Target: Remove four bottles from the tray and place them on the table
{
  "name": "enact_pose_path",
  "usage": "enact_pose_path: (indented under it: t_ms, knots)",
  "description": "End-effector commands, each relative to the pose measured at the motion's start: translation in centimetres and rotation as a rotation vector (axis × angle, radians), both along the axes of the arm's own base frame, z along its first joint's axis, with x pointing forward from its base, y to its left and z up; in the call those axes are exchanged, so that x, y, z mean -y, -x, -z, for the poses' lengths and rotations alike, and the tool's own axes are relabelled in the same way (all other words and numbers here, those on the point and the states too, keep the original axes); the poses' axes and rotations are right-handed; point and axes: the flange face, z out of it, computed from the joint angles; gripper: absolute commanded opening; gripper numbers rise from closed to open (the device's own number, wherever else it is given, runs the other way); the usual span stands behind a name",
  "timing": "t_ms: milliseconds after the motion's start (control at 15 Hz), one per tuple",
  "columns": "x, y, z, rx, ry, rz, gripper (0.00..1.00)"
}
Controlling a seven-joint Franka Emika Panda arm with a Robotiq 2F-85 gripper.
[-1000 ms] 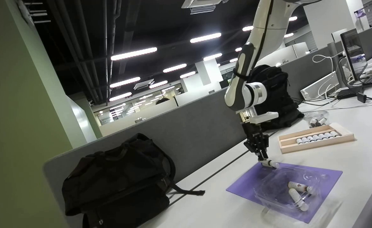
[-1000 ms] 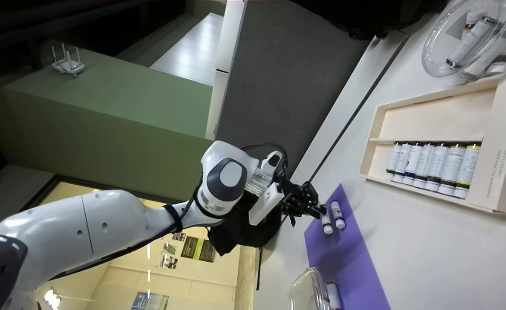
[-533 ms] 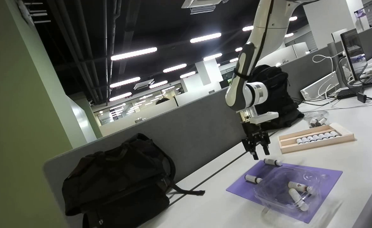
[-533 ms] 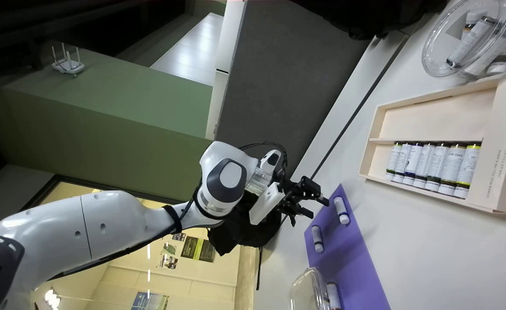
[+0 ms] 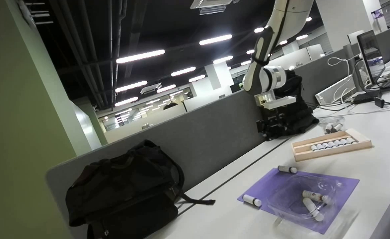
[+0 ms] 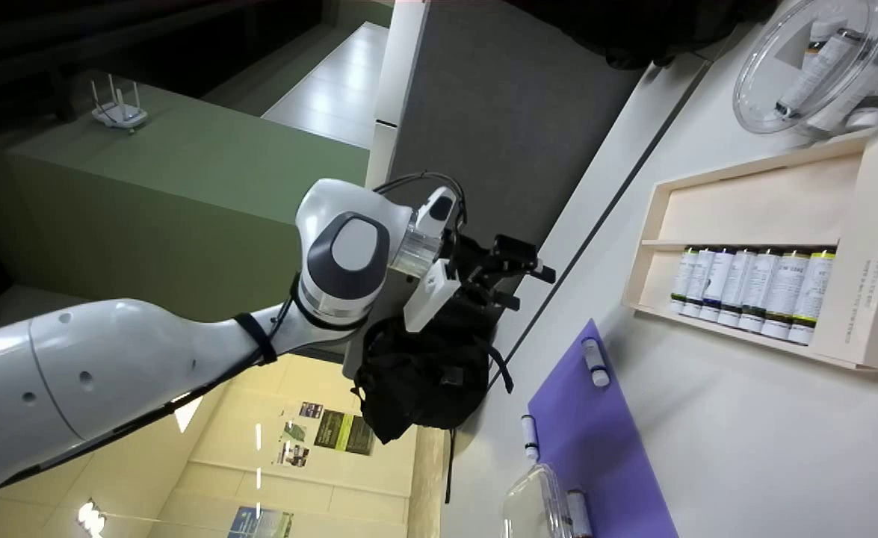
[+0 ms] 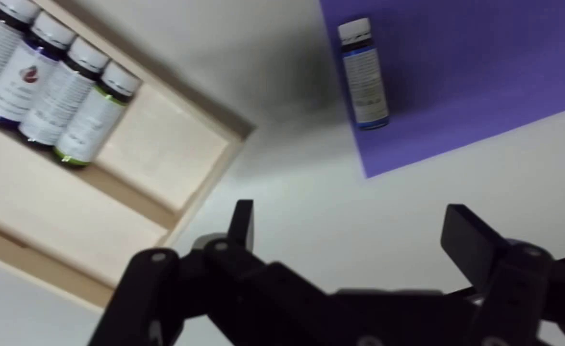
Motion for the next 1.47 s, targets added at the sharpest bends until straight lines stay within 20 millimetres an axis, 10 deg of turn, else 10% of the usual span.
enact_pose_path:
  t_ms: [0,400,1400]
  knots:
    - [5.6,1.8,0.7,-0.034,0.033,0.191,1.0]
    - [10.4,4.5,5.7,-0.152,0.064,0.463,1.0]
    - [11.1,5.9,12.3,-0.2,0.097,0.764,1.0]
